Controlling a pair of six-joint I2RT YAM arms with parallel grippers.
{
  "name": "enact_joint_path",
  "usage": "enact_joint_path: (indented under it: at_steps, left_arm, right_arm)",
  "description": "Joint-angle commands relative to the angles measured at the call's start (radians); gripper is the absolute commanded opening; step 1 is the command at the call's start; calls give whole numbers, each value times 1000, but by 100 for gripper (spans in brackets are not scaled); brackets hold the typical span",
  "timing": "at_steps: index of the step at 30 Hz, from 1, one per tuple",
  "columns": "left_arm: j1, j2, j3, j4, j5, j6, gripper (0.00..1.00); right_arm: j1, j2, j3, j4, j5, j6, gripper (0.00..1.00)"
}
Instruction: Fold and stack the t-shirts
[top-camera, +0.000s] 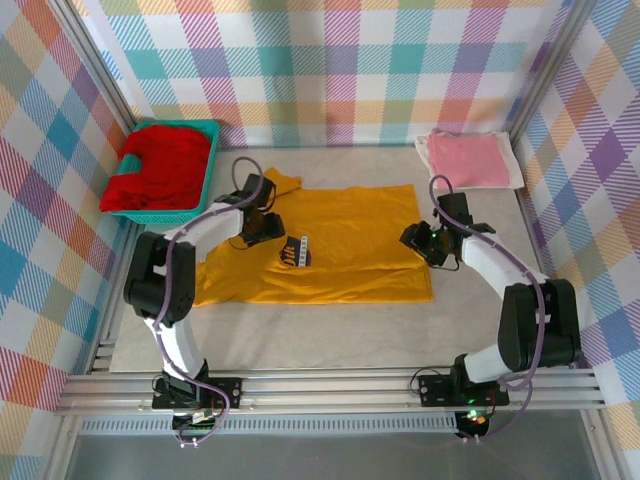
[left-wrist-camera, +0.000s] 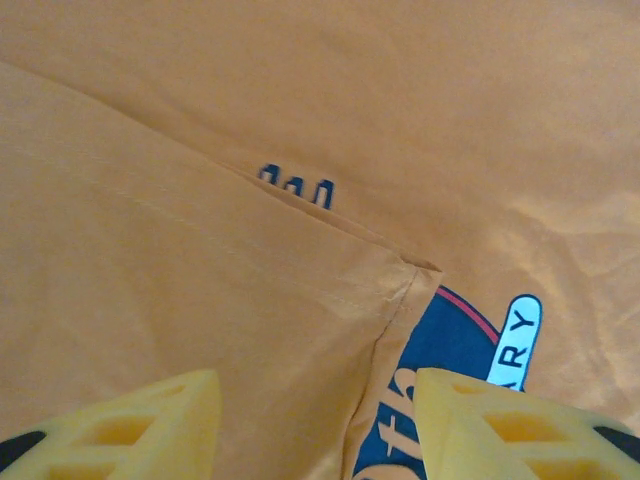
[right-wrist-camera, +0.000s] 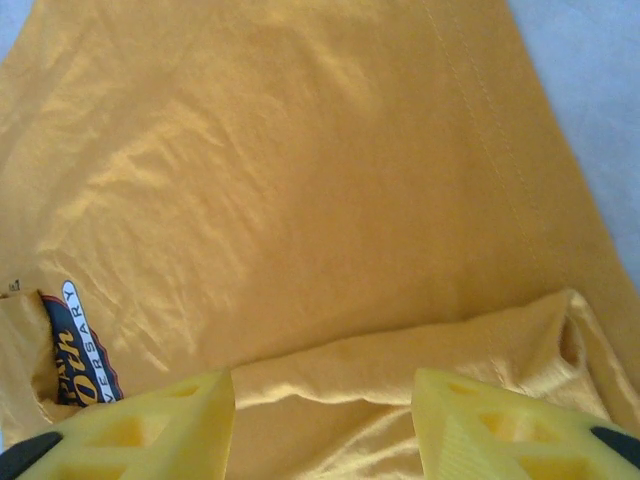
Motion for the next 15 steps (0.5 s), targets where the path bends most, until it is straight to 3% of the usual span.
enact_joint_path:
  at_steps: [1, 5, 9, 15]
  left_arm:
    - [-15, 51, 49, -52, -52, 26, 52]
    - [-30, 50, 68, -72, -48, 20, 50]
    - [-71, -89, -27, -50, -93, -19, 50]
    - [-114, -250, -195, 12, -72, -70, 49]
  right_arm:
    - [-14, -12, -32, -66, 27, -2, 51]
    - [-23, 26, -26, -78, 29, -16, 52]
    - [-31, 57, -30, -48, 15, -23, 52]
    - [-31, 109, -9, -10, 0, -33, 48]
